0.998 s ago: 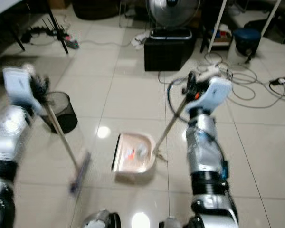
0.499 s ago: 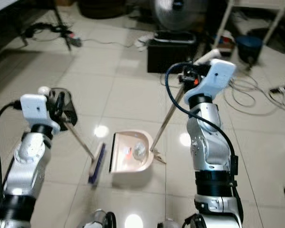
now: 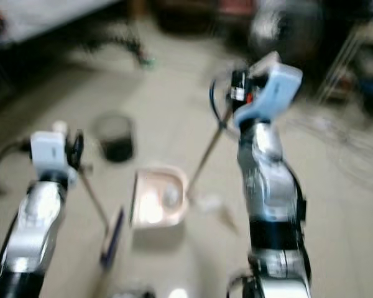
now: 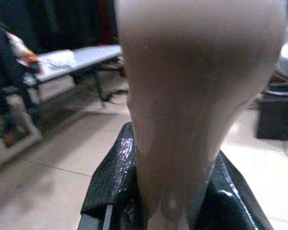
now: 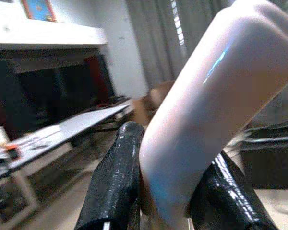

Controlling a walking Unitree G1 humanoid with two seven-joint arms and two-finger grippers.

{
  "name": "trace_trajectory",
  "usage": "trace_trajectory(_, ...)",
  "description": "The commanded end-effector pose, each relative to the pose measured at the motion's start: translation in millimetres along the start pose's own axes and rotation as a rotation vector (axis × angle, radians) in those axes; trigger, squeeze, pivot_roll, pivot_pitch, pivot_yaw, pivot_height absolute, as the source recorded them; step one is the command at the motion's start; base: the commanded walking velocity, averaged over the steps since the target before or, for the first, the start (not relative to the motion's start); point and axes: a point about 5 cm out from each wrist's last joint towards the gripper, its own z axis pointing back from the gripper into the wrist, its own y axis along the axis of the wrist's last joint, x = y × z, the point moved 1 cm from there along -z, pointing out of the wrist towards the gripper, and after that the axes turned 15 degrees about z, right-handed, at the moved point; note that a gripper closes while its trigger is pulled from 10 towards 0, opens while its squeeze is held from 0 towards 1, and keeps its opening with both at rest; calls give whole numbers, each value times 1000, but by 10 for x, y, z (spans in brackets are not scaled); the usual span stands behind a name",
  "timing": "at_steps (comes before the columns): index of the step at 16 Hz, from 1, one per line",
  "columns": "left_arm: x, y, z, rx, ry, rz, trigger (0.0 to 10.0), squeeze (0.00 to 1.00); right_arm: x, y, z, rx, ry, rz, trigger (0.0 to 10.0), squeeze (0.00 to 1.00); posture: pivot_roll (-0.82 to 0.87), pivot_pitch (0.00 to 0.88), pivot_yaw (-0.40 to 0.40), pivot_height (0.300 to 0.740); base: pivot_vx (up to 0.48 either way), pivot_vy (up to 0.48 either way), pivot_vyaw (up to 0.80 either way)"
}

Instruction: Sweep floor

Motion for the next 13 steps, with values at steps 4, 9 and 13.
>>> trace_trajectory(4, 40, 45, -16, 8, -9, -32, 10000, 0, 23, 156, -36, 51, -16, -15, 10000, 0, -48, 20, 31, 740, 320, 0, 714)
trace_trajectory(9, 111, 11, -24, -11, -31, -22, 10000, 0, 161, 213, -33, 67, -70, -39, 10000, 0, -66, 36, 42, 740, 324, 0, 0)
trace_trajectory(13, 112, -34, -21, -26, -26, -10, 10000, 0, 211, 287, -67, 88, -81, -32, 10000, 0, -76, 31, 36, 740, 321, 0, 0)
